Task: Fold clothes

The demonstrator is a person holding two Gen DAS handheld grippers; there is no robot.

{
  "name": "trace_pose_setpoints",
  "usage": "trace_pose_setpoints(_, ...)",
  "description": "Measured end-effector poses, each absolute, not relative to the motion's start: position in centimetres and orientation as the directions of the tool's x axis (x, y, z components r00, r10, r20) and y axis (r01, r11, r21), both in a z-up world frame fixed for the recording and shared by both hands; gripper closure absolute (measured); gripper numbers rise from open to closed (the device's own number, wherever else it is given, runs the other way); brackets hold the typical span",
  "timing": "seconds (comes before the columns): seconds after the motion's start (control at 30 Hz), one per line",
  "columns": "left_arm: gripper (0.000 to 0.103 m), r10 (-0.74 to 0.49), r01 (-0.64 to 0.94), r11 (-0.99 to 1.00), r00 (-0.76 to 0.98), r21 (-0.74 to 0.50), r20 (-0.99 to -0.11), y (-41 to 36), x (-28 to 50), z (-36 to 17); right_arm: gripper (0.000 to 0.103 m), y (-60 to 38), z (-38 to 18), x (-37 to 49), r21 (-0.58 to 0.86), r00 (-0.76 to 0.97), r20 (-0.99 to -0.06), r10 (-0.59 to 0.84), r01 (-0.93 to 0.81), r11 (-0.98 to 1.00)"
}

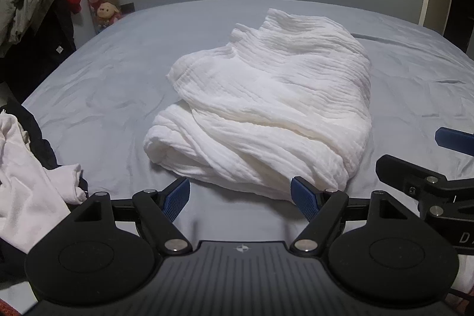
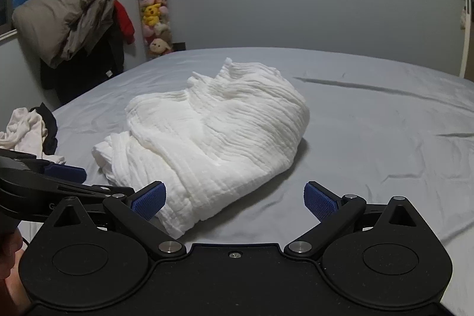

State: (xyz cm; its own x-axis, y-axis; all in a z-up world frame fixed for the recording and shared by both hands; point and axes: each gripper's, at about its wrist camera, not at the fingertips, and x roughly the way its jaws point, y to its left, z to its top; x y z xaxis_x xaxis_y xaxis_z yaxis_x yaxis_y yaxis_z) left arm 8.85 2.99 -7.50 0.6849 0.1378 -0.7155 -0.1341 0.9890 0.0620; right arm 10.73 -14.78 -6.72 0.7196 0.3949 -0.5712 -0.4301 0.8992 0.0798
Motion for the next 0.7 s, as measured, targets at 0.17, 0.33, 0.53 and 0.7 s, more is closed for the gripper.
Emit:
trace_pose_setpoints(0.17,0.029,0.159,-0.121,0.987,0.679,0.104,-0.717,2.3,8.8,-7.7,0.004,-14.4,-6.7,10.5,0.066,0.718,-0.567,0.403,-0.448,0.891)
trace_pose_setpoints(0.33,0.029,0.177,-0.112,0.984,0.676,0.138,-0.715,1.9,9.0,-7.6,0.003,-14.7,-6.6,10.7,0.083,0.719,-0.565,0.404,-0.438,0.895)
trace_pose_setpoints(0.53,0.029,0.2,-0.136,0.98,0.669,0.146,-0.716,2.1,9.0,-7.7,0.003,-14.7,-6.6,10.7,0.085,0.718,-0.566,0.405,-0.438,0.895)
trace_pose_setpoints(0.7,0.029,0.21,-0.146,0.978,0.666,0.152,-0.716,2.1,9.1,-7.8,0.003,-14.4,-6.7,10.7,0.072,0.712,-0.574,0.405,-0.449,0.891)
